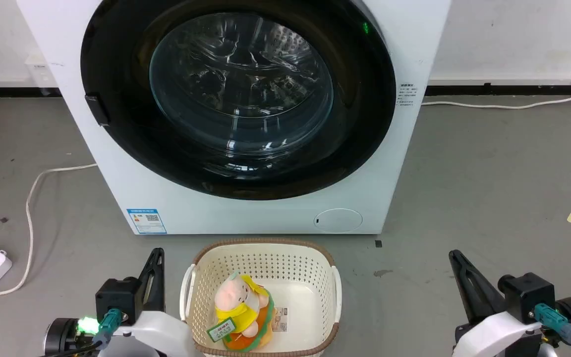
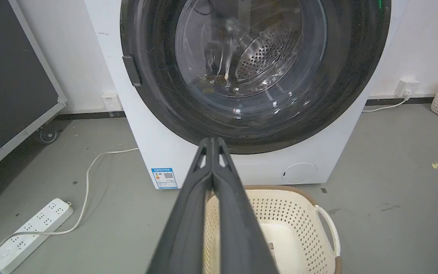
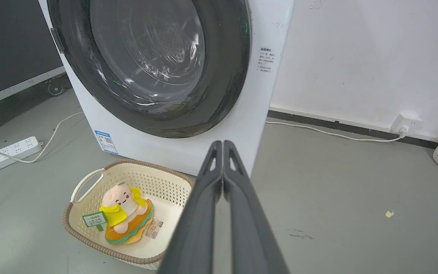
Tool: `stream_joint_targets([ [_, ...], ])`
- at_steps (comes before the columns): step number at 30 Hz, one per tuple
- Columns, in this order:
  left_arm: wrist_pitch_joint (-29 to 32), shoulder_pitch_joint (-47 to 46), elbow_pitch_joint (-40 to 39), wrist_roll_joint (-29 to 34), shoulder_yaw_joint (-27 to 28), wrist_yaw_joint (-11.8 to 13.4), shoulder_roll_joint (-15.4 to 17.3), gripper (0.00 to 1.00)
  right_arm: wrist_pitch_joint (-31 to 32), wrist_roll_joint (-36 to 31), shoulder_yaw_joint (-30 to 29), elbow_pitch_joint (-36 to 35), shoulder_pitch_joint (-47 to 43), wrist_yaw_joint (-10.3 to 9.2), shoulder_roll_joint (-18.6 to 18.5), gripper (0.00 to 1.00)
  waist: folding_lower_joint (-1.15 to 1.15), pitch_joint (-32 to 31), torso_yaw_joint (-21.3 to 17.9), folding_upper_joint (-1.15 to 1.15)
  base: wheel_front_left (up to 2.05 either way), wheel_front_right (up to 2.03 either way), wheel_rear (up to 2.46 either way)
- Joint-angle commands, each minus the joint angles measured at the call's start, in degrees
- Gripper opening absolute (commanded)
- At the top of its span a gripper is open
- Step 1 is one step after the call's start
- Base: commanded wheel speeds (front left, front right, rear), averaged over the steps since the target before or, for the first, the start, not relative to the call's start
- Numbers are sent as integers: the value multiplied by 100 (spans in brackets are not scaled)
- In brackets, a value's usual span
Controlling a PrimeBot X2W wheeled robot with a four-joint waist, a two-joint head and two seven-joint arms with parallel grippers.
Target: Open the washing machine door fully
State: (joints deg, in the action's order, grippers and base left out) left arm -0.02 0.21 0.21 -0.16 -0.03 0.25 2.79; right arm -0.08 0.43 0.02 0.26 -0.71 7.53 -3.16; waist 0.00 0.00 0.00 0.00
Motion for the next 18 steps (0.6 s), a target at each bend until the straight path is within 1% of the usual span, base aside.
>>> stream_joint_targets([
  [1, 2, -21, -21, 16, 3, -25, 9, 0, 8, -43, -2, -26, 71, -4, 28, 0, 0, 0, 0, 0, 0, 0, 0],
  [18, 2, -21, -21, 16, 3, -25, 9, 0, 8, -43, -2, -26, 71, -4, 28, 0, 0, 0, 0, 0, 0, 0, 0],
])
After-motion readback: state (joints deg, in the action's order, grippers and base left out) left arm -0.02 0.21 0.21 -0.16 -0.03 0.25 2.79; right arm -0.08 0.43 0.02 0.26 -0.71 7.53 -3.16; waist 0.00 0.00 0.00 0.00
